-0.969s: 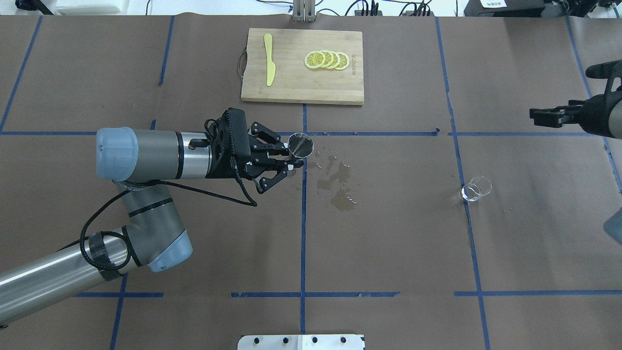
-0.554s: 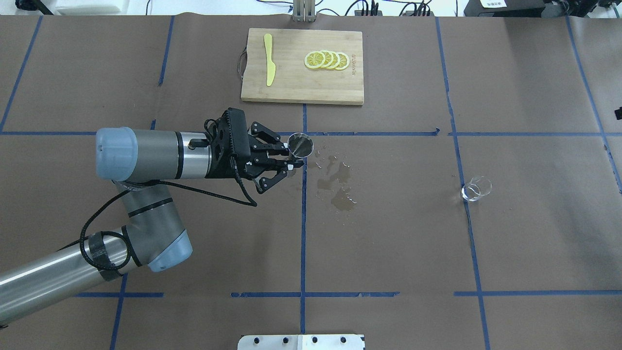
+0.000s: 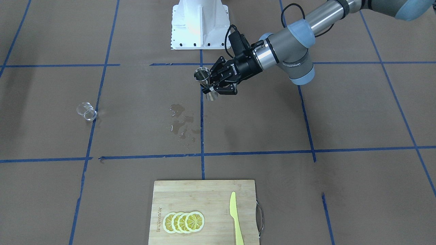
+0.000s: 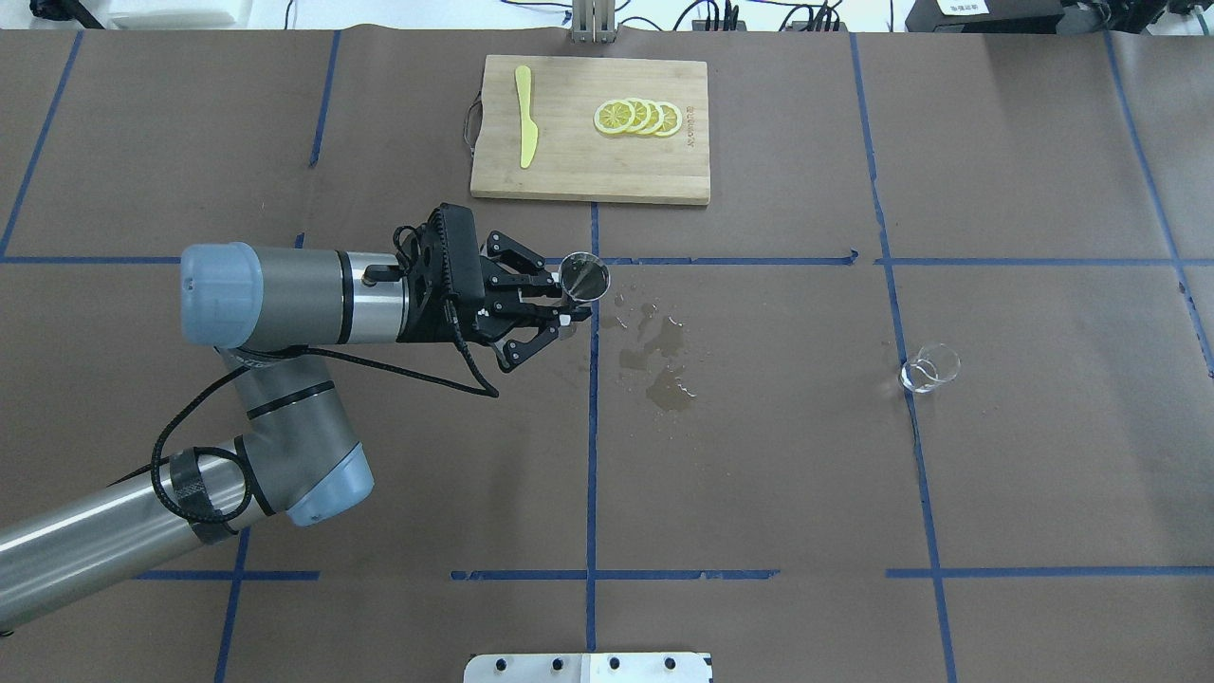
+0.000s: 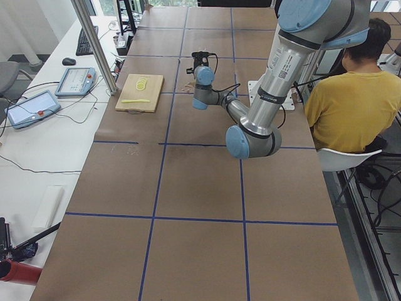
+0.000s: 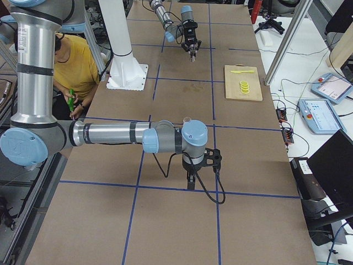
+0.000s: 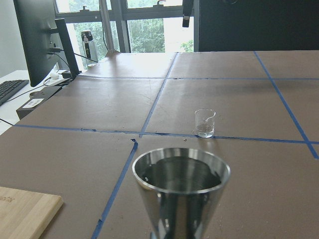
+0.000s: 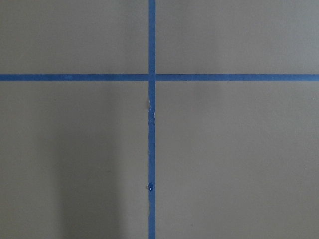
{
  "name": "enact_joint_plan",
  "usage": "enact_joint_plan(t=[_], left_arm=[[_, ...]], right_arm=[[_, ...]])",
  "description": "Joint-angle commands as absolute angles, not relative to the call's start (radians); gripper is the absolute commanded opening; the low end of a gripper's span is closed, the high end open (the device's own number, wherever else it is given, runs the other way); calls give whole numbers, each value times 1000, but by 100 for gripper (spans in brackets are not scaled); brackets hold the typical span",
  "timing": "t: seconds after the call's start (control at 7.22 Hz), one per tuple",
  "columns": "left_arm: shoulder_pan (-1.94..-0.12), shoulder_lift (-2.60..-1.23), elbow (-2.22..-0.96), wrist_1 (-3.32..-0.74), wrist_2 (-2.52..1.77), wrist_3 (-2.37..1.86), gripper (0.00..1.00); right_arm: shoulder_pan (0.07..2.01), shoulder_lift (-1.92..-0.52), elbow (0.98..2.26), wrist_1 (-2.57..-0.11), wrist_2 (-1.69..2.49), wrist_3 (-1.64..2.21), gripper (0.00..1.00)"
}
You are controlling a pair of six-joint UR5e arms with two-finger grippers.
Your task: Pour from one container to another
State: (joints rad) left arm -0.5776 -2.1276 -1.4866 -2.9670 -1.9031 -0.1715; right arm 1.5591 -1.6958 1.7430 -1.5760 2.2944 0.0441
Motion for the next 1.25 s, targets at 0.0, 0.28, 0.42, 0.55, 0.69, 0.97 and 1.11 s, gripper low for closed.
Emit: enact_joint_plan(t=[0.0,0.28,0.42,0.55,0.69,0.97,1.11], left_arm=[[-606,-2128,-1497,-2994,-1904,-186,0],[-629,-2088,-1523,-3046,-1904,-280,0],[-646,-2047,-1567,-3046,-1904,-310,0],[-666,-2004,-1597,-3053,-1902,-320,0],[-670,-1962,-1633,-3062,-1864,-377,0],[-666,-1902,-1660,-3112,-1723,-466,0],[-663,-1858,-1664,-3169,-1635,-509,0]], right_arm=[[1583,-1715,1770,-1603,2307,-11,100],[1583,-1729,1773,-1601,2306,-11,100],[1583,-1729,1773,-1601,2306,-11,100],[1583,-1735,1775,-1598,2306,-11,100],[1583,-1736,1770,-1592,2304,-11,100],[1583,-1736,1766,-1591,2303,-12,100],[1583,-1736,1764,-1591,2303,-12,100]])
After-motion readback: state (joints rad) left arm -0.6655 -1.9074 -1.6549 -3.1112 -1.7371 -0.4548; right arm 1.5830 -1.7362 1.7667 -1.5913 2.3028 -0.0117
